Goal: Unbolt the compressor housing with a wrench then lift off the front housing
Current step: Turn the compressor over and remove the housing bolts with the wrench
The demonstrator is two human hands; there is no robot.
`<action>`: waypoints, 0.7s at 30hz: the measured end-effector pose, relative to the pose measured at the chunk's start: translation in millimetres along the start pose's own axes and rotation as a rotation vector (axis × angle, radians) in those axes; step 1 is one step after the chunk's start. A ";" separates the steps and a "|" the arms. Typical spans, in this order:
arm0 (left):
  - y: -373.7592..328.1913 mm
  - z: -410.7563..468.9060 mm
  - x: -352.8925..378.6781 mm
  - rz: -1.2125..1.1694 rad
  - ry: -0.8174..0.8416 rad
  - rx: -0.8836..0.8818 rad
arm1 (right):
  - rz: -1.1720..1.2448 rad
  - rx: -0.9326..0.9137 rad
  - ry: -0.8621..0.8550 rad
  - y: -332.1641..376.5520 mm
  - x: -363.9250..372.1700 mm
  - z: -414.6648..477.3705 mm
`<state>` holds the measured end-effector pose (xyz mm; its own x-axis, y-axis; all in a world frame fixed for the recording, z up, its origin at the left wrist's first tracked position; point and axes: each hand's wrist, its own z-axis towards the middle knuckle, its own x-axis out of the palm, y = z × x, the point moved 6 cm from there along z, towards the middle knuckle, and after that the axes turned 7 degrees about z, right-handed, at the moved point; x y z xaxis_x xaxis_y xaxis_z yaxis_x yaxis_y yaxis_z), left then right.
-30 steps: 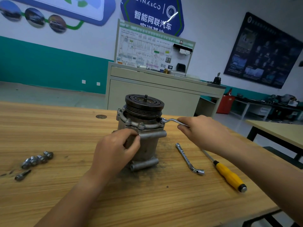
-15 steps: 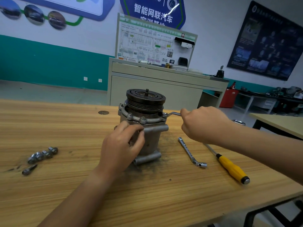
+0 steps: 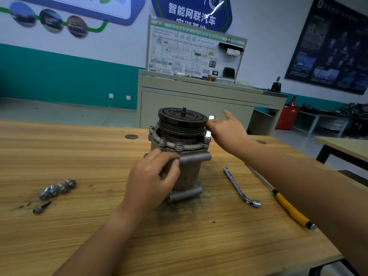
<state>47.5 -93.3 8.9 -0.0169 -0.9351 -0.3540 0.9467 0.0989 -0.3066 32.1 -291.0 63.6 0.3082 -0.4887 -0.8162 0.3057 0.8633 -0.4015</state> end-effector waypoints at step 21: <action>-1.0 0.3 0.0 0.001 0.052 -0.021 | -0.018 0.233 0.193 7.0 -69.4 -92.3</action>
<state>46.7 -93.5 9.4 -0.0333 -0.9160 -0.3999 0.9396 0.1077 -0.3249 -70.3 -239.4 79.1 0.1310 -0.4515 -0.8826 0.5145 0.7920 -0.3287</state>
